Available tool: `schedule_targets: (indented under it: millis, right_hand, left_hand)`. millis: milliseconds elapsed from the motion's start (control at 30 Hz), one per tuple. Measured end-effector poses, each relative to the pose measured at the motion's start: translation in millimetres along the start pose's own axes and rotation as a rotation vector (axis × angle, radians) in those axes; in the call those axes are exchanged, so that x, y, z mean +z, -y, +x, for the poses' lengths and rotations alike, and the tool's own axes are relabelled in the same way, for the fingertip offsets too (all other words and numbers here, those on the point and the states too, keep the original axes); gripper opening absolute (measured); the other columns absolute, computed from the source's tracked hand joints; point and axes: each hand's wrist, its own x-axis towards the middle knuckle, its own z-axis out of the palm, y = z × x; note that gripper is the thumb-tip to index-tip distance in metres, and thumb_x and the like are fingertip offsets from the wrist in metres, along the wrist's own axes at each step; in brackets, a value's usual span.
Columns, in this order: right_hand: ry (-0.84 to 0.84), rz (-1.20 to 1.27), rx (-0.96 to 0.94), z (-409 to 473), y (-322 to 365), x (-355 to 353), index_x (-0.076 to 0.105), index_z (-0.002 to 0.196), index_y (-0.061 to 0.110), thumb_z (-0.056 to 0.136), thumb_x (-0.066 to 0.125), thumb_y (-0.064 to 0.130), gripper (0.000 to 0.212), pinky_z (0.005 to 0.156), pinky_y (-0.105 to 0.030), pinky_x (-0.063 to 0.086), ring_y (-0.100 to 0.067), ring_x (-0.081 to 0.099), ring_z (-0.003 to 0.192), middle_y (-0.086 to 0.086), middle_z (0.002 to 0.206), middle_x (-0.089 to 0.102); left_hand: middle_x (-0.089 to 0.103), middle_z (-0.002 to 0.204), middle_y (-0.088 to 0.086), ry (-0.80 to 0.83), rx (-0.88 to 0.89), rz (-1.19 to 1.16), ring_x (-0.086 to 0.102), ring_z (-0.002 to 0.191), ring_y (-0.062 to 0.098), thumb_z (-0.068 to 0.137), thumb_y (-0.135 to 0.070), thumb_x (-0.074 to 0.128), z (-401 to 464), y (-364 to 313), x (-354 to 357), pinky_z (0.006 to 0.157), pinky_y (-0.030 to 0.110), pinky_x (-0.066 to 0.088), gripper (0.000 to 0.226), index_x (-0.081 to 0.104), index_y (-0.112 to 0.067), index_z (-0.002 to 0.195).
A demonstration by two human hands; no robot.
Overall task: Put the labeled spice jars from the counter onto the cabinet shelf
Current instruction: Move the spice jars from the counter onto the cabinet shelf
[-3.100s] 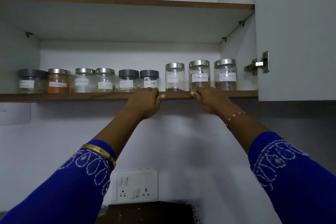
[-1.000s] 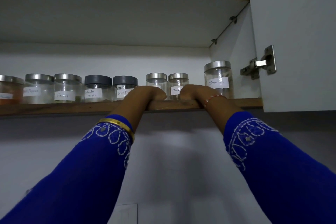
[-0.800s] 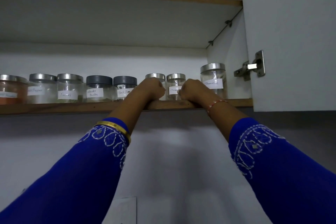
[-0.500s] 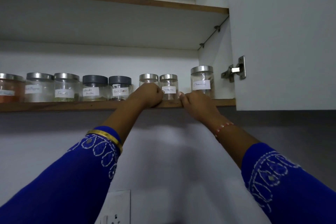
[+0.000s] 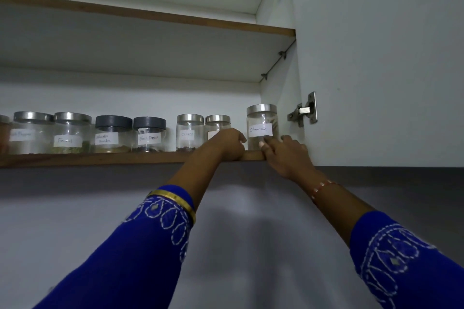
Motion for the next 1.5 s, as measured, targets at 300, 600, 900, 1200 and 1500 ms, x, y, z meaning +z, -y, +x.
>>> schedule_targets:
  millis: [300, 600, 900, 1200, 1500]
  right_hand:
    - [0.413, 0.042, 0.048, 41.6, 0.6, -12.6, 0.036, 0.141, 0.016, 0.098, 0.020, 0.044, 0.053, 0.112, -0.046, 0.026, -0.030, 0.040, 0.132, -0.011, 0.147, 0.041]
    - [0.638, 0.214, 0.063, 64.2, 0.6, -15.4, 0.040, 0.138, 0.007, 0.100, 0.035, 0.026, 0.043, 0.104, -0.038, 0.040, -0.029, 0.050, 0.120, -0.016, 0.138, 0.047]
    - [0.706, 0.143, 0.150, 95.2, -6.6, 4.4, 0.040, 0.136, 0.005, 0.096, 0.047, 0.024, 0.045, 0.102, -0.036, 0.038, -0.031, 0.046, 0.126, -0.017, 0.139, 0.046]
    - [0.574, 0.218, 0.213, 108.5, -14.2, 24.1, 0.044, 0.134, 0.009, 0.095, 0.051, 0.026, 0.044, 0.105, -0.036, 0.036, -0.029, 0.047, 0.126, -0.013, 0.138, 0.048]
    - [0.296, 0.141, 0.060, 91.7, -10.9, 17.7, 0.054, 0.122, 0.004, 0.090, 0.056, 0.023, 0.038, 0.082, -0.028, 0.042, -0.028, 0.057, 0.113, -0.016, 0.125, 0.059]
  left_hand:
    - [0.030, 0.150, 0.015, 0.257, -0.051, 0.188, 0.032, 0.136, 0.028, 0.094, -0.009, 0.030, 32.3, -19.6, 3.1, 0.112, 0.036, 0.025, 0.047, 0.030, -0.005, 0.142]
    - [0.056, 0.127, 0.013, 0.327, -0.218, -0.058, 0.056, 0.099, 0.025, 0.094, -0.027, 0.039, 59.4, -13.1, 11.8, 0.077, 0.031, 0.045, 0.038, 0.049, -0.012, 0.127]
    - [0.057, 0.119, 0.009, 0.350, -0.200, 0.062, 0.057, 0.082, 0.018, 0.095, -0.024, 0.037, 76.3, -6.9, 17.7, 0.059, 0.024, 0.041, 0.039, 0.047, -0.017, 0.132]
    - [0.054, 0.126, 0.012, 0.332, -0.147, 0.195, 0.052, 0.091, 0.017, 0.096, -0.024, 0.034, 88.6, -0.1, 24.9, 0.080, 0.028, 0.039, 0.034, 0.050, -0.014, 0.123]
    - [0.057, 0.123, 0.018, 0.095, -0.168, 0.185, 0.054, 0.111, 0.030, 0.092, -0.013, 0.038, 79.2, -4.6, 28.5, 0.085, 0.030, 0.041, 0.032, 0.055, 0.004, 0.113]
